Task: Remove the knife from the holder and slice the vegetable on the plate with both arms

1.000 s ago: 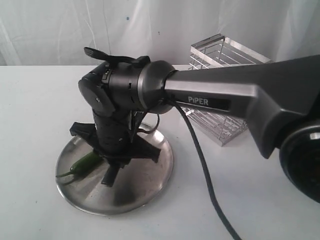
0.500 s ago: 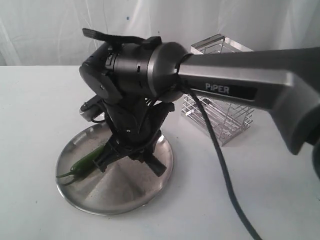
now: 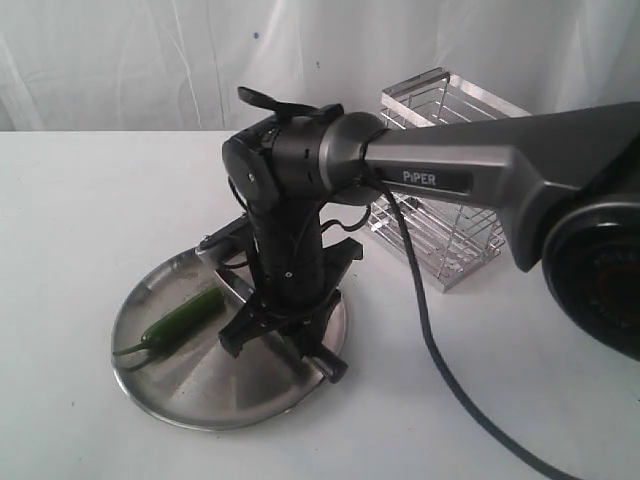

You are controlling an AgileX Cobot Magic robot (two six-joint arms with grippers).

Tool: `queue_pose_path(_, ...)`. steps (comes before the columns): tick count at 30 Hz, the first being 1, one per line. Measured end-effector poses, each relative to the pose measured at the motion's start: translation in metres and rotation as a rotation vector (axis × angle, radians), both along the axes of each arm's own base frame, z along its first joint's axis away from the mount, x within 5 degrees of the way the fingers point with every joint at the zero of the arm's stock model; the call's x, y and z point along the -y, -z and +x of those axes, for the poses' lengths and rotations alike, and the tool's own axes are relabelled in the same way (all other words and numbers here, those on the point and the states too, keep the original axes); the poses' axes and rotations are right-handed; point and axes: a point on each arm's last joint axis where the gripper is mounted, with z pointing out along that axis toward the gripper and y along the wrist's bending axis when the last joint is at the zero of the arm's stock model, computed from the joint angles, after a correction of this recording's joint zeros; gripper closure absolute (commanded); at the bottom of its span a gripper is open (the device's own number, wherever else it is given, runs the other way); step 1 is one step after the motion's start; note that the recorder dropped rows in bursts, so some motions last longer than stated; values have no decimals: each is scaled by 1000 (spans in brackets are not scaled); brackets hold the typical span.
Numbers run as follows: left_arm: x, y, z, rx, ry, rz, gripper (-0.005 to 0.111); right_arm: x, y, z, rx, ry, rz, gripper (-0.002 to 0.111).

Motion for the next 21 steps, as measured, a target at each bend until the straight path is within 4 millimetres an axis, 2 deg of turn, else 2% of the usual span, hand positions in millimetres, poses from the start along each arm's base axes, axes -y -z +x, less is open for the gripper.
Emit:
queue_pose_path(7,0,0,0,0,0,0,107,7,0,7,-27,-2,26,108)
queue_pose_path(14,0,0,0,0,0,0,107,8,7,6,-45,-41,18,91)
queue_pose_path(21,0,0,0,0,0,0,107,7,10,6,-51,-43,12,90)
